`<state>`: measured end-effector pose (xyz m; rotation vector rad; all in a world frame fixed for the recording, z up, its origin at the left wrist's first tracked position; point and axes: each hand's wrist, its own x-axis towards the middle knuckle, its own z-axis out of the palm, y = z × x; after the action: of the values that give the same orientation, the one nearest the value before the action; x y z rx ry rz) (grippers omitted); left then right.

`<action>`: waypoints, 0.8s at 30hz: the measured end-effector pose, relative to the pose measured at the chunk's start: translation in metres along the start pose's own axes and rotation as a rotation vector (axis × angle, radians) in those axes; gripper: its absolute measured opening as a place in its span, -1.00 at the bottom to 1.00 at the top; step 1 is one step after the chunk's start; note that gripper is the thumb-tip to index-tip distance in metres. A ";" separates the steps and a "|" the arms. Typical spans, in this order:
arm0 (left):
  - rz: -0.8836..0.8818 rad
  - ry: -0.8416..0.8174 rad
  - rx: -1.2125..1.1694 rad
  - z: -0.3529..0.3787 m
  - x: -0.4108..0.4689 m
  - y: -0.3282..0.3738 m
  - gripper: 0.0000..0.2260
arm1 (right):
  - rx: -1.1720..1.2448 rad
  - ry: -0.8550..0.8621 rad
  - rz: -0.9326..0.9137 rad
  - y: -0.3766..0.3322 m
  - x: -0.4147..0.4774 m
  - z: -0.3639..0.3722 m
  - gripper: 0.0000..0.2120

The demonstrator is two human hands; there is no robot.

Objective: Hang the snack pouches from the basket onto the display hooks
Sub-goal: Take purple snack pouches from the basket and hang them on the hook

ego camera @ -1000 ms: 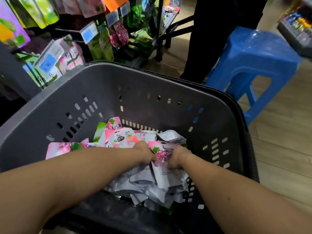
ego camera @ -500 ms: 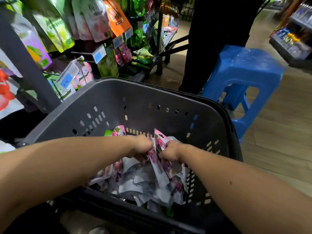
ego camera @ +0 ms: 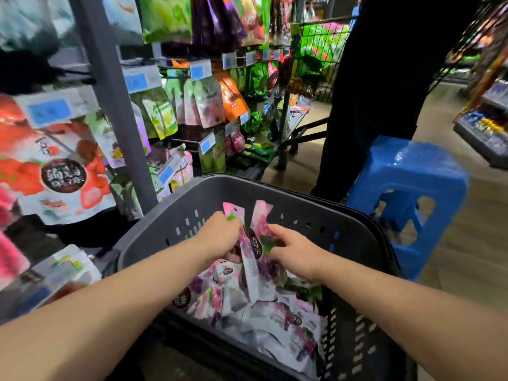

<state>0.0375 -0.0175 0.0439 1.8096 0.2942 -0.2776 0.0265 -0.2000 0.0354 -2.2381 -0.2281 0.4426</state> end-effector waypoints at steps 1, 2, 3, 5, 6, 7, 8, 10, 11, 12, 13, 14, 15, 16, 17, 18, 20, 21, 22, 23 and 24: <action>-0.018 -0.007 -0.025 0.001 0.000 -0.002 -0.81 | 0.007 -0.026 -0.018 -0.002 -0.003 -0.001 -0.45; -0.026 -0.006 -0.040 0.002 0.001 -0.004 -0.75 | 0.018 -0.065 -0.027 -0.005 -0.008 -0.002 -0.46; -0.025 0.004 -0.055 0.005 0.001 -0.006 -0.70 | 0.015 -0.100 -0.042 -0.006 -0.010 -0.001 -0.43; -0.011 0.019 -0.089 0.009 -0.001 -0.007 -0.70 | -0.105 -0.078 -0.086 -0.005 -0.008 0.006 -0.19; -0.010 0.023 -0.115 0.012 -0.002 -0.007 -0.73 | -0.164 -0.033 -0.089 -0.002 -0.004 0.009 -0.11; -0.014 0.024 -0.145 0.013 -0.002 -0.007 -0.75 | -0.196 0.017 -0.100 0.002 -0.001 0.013 -0.08; -0.013 0.019 -0.174 0.014 -0.002 -0.007 -0.75 | -0.214 0.052 -0.106 0.003 0.001 0.014 -0.11; -0.012 -0.009 -0.224 0.016 -0.001 -0.005 -0.73 | -0.223 0.112 -0.130 0.004 0.002 0.013 -0.28; -0.004 -0.029 -0.232 0.016 -0.003 -0.002 -0.73 | -0.202 0.140 -0.136 0.005 0.002 0.011 -0.37; 0.001 -0.047 -0.225 0.017 -0.003 0.000 -0.70 | -0.183 0.161 -0.122 0.006 0.001 0.008 -0.46; -0.001 -0.064 -0.204 0.018 -0.003 0.001 -0.67 | -0.165 0.186 -0.107 0.009 0.001 0.007 -0.55; -0.002 -0.078 -0.181 0.018 -0.003 0.001 -0.66 | -0.155 0.210 -0.079 0.012 0.002 0.005 -0.64; 0.005 -0.089 -0.152 0.018 -0.003 0.001 -0.67 | -0.130 0.229 -0.047 0.017 0.004 0.003 -0.71; 0.026 -0.095 -0.124 0.016 -0.002 0.001 -0.68 | -0.074 0.237 -0.014 0.021 0.004 0.001 -0.75; 0.054 -0.091 -0.098 0.015 0.000 0.000 -0.70 | -0.005 0.237 0.012 0.023 0.005 -0.001 -0.76; 0.084 -0.065 -0.059 0.012 0.004 -0.003 -0.73 | 0.064 0.231 0.035 0.025 0.005 -0.004 -0.75; 0.121 0.045 0.090 0.003 0.012 -0.008 -0.66 | 0.173 0.222 0.060 0.029 0.005 -0.009 -0.71; 0.111 0.075 0.142 0.000 0.015 -0.010 -0.58 | 0.226 0.223 0.073 0.031 0.006 -0.011 -0.70; 0.072 0.062 0.140 -0.002 0.017 -0.013 -0.55 | 0.275 0.223 0.094 0.031 0.007 -0.013 -0.69; 0.013 0.016 0.085 -0.002 0.017 -0.015 -0.56 | 0.324 0.223 0.104 0.030 0.008 -0.013 -0.70; -0.074 -0.066 0.003 0.000 0.015 -0.017 -0.57 | 0.361 0.228 0.108 0.030 0.010 -0.013 -0.71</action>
<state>0.0462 -0.0123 0.0232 1.7911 0.3150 -0.3889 0.0415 -0.2255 0.0173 -1.9294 0.0878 0.2572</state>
